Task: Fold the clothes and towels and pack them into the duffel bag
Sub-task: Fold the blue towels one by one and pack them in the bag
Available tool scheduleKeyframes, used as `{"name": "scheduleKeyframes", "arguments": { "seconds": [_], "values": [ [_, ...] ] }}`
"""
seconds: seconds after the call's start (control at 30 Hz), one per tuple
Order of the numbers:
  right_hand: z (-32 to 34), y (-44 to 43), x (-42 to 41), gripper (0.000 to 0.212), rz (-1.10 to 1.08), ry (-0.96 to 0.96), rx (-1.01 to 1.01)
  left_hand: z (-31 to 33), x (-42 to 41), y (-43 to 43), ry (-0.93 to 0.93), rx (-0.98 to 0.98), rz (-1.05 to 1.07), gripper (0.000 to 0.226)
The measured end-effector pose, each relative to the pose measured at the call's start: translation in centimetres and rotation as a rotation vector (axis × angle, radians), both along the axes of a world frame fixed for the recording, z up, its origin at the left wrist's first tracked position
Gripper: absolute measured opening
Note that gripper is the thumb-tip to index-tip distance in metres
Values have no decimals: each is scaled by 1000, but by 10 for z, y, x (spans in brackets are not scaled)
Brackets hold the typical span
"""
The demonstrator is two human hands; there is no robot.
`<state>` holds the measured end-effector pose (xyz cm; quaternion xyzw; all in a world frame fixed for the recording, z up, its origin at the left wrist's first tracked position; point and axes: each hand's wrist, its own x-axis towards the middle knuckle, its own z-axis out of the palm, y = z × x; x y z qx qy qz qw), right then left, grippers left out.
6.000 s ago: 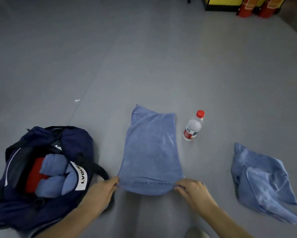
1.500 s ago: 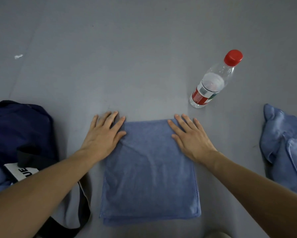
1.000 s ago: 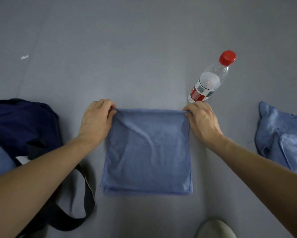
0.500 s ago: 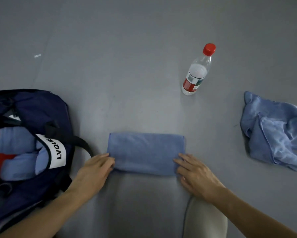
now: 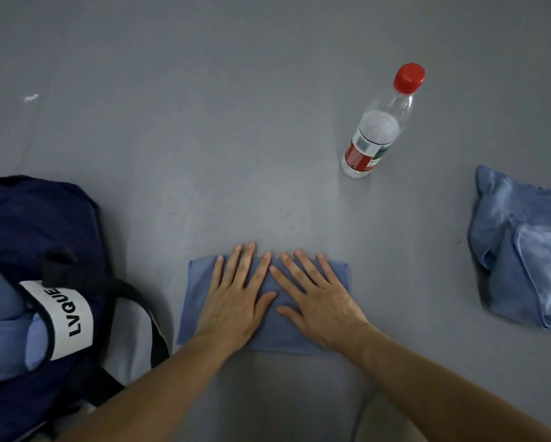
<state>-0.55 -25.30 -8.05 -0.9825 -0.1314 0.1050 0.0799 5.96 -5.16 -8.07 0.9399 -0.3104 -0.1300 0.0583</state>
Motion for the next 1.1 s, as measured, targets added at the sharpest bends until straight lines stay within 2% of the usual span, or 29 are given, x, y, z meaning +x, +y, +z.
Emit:
{"name": "scheduleKeyframes", "arguments": {
  "seconds": [0.3, 0.4, 0.5, 0.53, 0.63, 0.73, 0.8, 0.87, 0.97, 1.1],
  "values": [
    [4, -15, 18, 68, -42, 45, -18, 2, 40, 16, -19, 29, -61, 66],
    [13, -28, 15, 58, -76, -8, -9, 10, 53, 38, -19, 28, -113, 63],
    [22, -45, 13, 42, -148, -143, 99, 21, 68, 51, -40, -48, -115, 50],
    [26, -49, 15, 42, -191, -136, 131, 25, 73, 52, -30, -62, -97, 46],
    [39, -52, 34, 38, -300, 58, 133, 36, 89, 47, 108, -38, -2, 45],
    [45, -54, 52, 26, -364, 214, 130, 45, 104, 36, 167, -22, 28, 20],
    [50, -58, 57, 20, -395, 168, 143, 51, 109, 31, 83, -105, 49, 10],
    [57, -58, 54, 15, -411, 24, 154, 56, 109, 31, -55, -205, 57, 6],
    [68, -49, 34, 15, -246, -191, 111, 59, 93, 40, -193, -248, -67, 11],
    [68, -37, -2, 18, -75, -173, 108, 49, 54, 73, -193, -148, -169, 20]
  ]
}}
